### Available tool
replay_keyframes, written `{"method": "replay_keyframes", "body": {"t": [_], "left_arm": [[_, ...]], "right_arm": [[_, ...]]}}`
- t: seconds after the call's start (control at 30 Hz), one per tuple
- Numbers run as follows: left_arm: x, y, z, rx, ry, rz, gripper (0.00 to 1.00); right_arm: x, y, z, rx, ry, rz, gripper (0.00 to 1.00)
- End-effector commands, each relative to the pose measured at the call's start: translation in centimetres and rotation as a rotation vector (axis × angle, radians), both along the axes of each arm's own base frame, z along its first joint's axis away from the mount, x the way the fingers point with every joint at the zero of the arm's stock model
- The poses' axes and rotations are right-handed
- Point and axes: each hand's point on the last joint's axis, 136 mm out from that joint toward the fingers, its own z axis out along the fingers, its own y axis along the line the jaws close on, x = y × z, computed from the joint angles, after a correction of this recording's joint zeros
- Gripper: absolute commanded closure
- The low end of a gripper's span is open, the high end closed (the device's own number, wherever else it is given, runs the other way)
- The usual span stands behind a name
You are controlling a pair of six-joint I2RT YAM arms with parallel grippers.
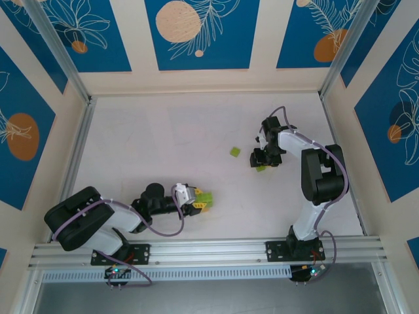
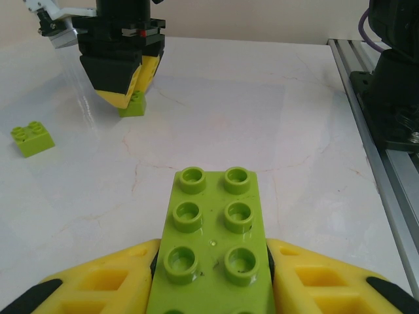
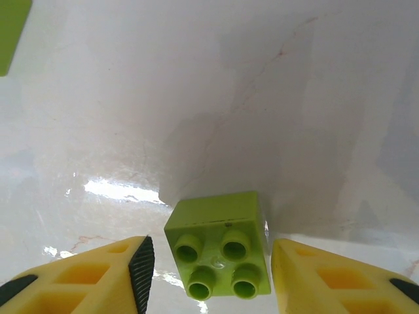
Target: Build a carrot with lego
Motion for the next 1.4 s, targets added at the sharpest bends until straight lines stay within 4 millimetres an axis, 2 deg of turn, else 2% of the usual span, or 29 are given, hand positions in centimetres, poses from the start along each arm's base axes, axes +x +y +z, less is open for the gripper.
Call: {"method": "replay_keyframes", "body": {"t": [0.0,0.17,0.4,0.53,0.77,0.9,1.0,1.23,1.37], "left_arm": [[-0.1,-0.5,0.7,-0.011,-0.026,-0.034,0.61],[0.0,-0.6,0.6,-0.006,-0.025,-0.034,0.61],[-0.1,-0.6,0.5,-0.005,-0.023,-0.036,0.62],[0.0,-0.6,0.5,-0.004,-0.023,-0.034,0.63],[-0.2,-0.4,0.6,-0.02,-0.035,-0.036,0.67],[-0.3,-0.3,0.9,-0.027,-0.038,-0.04,0.67],[-0.3,-0.3,0.8,-0.026,-0.037,-0.04,0.67],[-0.3,-0.4,0.8,-0.021,-0.035,-0.044,0.67],[-0.4,-0.4,0.9,-0.026,-0.037,-0.046,0.67]], "right_arm": [[-0.4,0.3,-0.3,0.029,0.021,0.013,0.5],[-0.5,0.2,-0.7,0.024,0.034,0.012,0.54],[-0.7,0.2,-1.2,0.02,0.055,0.013,0.53],[-0.6,0.1,-1.5,0.013,0.059,0.01,0.58],[-0.6,0.2,-0.2,0.017,0.034,0.005,0.65],[-1.2,1.0,1.1,0.022,0.033,0.015,0.66],[-2.5,2.3,2.8,0.007,0.036,0.049,0.66],[-7.9,7.3,8.3,0.001,0.052,0.15,0.66],[-10.9,9.7,11.0,0.049,0.079,0.145,0.67]]}}
